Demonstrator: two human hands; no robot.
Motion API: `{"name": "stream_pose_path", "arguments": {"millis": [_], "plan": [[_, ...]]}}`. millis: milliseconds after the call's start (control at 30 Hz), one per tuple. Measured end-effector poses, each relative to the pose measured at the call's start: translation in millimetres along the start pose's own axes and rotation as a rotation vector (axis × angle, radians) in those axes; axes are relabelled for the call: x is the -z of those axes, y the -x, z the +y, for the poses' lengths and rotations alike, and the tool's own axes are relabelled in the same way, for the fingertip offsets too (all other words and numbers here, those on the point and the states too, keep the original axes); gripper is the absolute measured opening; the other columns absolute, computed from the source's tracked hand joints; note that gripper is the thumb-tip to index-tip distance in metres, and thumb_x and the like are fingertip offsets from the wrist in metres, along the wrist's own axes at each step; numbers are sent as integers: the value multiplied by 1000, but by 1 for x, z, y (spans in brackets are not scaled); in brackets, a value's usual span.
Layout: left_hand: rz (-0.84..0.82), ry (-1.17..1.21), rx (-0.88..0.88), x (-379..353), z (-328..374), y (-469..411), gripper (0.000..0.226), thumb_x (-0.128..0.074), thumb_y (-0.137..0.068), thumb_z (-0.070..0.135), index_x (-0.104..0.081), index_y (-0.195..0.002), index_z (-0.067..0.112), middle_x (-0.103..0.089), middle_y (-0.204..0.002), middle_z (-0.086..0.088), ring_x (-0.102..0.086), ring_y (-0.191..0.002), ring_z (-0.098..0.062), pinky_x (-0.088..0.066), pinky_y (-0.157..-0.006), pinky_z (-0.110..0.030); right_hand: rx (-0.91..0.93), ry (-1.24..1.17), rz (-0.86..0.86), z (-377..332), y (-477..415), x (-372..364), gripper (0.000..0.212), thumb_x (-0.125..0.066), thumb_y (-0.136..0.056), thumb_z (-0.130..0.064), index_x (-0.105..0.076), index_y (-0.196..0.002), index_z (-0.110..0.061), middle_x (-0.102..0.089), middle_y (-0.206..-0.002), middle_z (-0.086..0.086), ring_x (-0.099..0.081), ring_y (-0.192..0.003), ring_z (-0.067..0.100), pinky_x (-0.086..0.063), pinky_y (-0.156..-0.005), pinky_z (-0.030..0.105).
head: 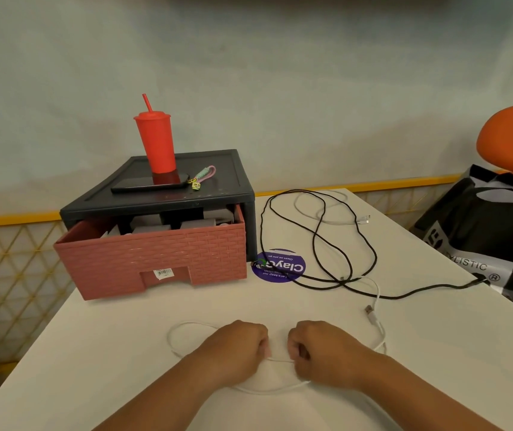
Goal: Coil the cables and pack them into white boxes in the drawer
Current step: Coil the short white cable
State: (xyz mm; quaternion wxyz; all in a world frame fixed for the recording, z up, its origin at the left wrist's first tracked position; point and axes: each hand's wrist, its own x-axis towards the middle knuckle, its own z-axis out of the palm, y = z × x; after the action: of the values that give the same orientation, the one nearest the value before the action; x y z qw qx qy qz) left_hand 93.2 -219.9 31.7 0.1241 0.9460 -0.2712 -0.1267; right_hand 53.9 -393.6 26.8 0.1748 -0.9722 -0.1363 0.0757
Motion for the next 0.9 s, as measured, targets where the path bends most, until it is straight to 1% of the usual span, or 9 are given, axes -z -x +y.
{"name": "stream_pose_path", "arguments": {"millis": [167, 233, 333, 433, 533, 600, 700, 800, 900], "plan": [[-118, -77, 41, 8, -3, 7, 16, -49, -93, 33, -52, -85, 20, -60, -99, 1, -53, -91, -20, -41, -78, -31, -68, 66, -43, -1, -1, 3, 22, -52, -74, -11, -35, -70, -25, -44, -76, -5, -43, -76, 19, -31, -56, 27], [-167, -110, 56, 10, 0, 12, 23, -48, -93, 40, -47, -80, 21, -58, -99, -2, -52, -92, -21, -39, -78, -31, -78, 80, -33, -1, -1, 5, 20, -50, -76, -11, -36, -80, -25, -45, -79, -2, -44, -77, 21, -31, -54, 27], [-143, -275, 19, 13, 4, 16, 27, -37, -99, 35, -49, -104, 12, -58, -116, -13, -53, -105, -30, -38, -80, -32, -77, 131, 17, -1, 1, 7, 20, -49, -79, -11, -39, -93, -22, -45, -86, -2, -43, -79, 21, -31, -55, 26], [-2, -434, 16, 27, 6, 18, 30, -28, -101, 29, -44, -115, 8, -57, -118, -16, -54, -106, -34, -36, -76, -34, -105, 161, 95, 5, -1, 12, 16, -46, -84, -13, -50, -99, -17, -43, -90, -2, -45, -82, 21, -36, -65, 28], [197, -462, 63, 47, 1, 19, 25, -27, -100, 22, -45, -113, 10, -62, -107, -13, -59, -96, -31, -40, -73, -34, -187, 128, 227, 20, -2, 24, 8, -44, -89, -13, -50, -90, -19, -48, -93, 1, -55, -94, 23, -33, -67, 26], [340, -316, 125, 61, -8, 20, 23, -27, -100, 22, -48, -106, 13, -62, -88, -7, -60, -79, -26, -44, -68, -33, -241, 47, 334, 34, -1, 32, 13, -43, -91, -11, -54, -95, -17, -59, -98, 3, -56, -92, 22, -35, -65, 26], [523, -96, 204, 75, -24, 20, 23, -29, -100, 28, -47, -92, 16, -54, -68, 1, -54, -62, -18, -40, -55, -29, -278, -107, 446, 51, 1, 39, 15, -43, -96, -18, -57, -97, -19, -61, -85, 1, -57, -81, 21, -42, -70, 30], [634, -24, 217, 82, -29, 22, 22, -33, -99, 27, -52, -91, 17, -54, -67, 2, -53, -62, -16, -33, -51, -28, -282, -247, 501, 55, -2, 45, 18, -43, -96, -14, -58, -87, -18, -54, -67, -3, -53, -69, 19, -42, -65, 29], [665, 76, 216, 79, -25, 24, 18, -36, -99, 23, -53, -103, 16, -58, -70, 1, -53, -60, -13, -38, -50, -28, -256, -443, 544, 38, -7, 51, 21, -47, -95, -21, -61, -86, -9, -48, -61, -3, -48, -66, 17, -49, -74, 41]]}}
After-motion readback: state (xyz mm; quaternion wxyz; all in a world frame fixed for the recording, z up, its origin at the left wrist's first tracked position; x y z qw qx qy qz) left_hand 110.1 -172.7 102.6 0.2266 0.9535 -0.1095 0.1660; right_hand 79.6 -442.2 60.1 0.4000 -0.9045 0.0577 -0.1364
